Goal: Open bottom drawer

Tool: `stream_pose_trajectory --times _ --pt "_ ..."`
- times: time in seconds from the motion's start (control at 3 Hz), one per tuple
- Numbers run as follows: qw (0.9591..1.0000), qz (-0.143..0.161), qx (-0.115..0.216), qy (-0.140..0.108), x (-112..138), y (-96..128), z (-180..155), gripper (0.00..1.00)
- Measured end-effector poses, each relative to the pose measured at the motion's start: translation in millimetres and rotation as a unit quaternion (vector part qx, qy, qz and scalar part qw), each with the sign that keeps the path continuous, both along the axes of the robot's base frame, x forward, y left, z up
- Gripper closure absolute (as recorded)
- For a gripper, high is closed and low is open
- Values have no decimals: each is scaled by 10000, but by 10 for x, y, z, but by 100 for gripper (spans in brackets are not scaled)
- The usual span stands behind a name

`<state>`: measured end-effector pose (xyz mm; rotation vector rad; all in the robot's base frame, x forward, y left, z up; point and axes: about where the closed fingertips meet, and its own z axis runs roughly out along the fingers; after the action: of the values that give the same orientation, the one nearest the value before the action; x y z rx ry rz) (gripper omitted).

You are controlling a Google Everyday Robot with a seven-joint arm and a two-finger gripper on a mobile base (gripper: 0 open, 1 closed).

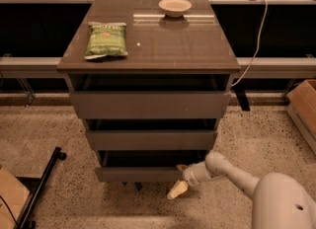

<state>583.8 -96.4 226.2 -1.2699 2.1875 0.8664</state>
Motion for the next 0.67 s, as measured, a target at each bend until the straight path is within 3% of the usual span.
stream_pose_trajectory --times 0.33,0.67 --pt "10000 0 0 0 0 0 0 1" --pt "10000 3 0 -3 2 1 1 25"
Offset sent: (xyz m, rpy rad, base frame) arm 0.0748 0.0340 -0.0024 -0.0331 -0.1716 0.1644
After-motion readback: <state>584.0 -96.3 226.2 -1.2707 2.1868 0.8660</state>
